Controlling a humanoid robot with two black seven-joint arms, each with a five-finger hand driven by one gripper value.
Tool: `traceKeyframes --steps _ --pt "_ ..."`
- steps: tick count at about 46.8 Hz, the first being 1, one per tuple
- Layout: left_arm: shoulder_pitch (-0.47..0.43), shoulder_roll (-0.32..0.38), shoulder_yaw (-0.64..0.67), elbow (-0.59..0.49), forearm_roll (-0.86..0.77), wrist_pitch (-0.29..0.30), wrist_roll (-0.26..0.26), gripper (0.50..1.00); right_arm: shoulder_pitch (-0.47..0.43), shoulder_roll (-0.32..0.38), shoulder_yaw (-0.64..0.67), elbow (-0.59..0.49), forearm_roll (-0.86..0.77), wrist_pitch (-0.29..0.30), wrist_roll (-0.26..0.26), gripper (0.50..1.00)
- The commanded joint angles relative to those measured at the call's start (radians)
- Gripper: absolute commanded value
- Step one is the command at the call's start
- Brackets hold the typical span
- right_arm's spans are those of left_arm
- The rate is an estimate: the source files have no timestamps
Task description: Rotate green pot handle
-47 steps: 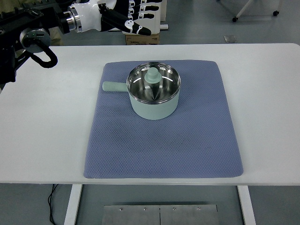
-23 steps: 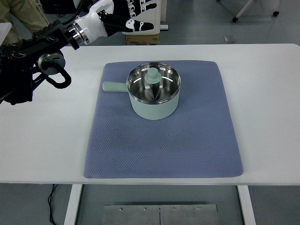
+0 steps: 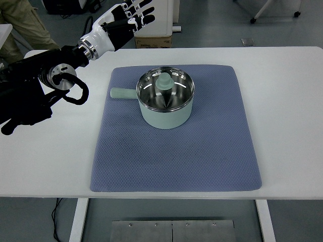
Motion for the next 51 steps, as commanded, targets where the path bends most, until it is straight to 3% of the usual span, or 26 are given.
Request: traceKeyframes --steps 1,8,16,23,51 --pt "0.022 0.001 -0.015 0.0 -0.062 0.002 0.002 1.0 0.001 0.0 0.0 0.0 0.0 0.0 0.0 1.0" --pt "0.075 0.003 -0.081 0.001 -0.108 0.048 0.009 1.0 0.001 0.0 0.0 0.0 0.0 0.0 0.0 1.0" --pt "0.157 0.008 -0.255 0.001 -0.111 0.132 0.08 1.0 -0.001 0.0 0.0 0.0 0.0 0.0 0.0 1.0" --pt "0.201 0.011 -0.351 0.003 -0.106 0.189 0.083 1.0 -0.001 0.0 0.0 0.0 0.0 0.0 0.0 1.0" --pt "0.29 0.003 -0.427 0.132 -0.056 0.184 0.075 1.0 -0.001 0.0 0.0 0.0 0.0 0.0 0.0 1.0"
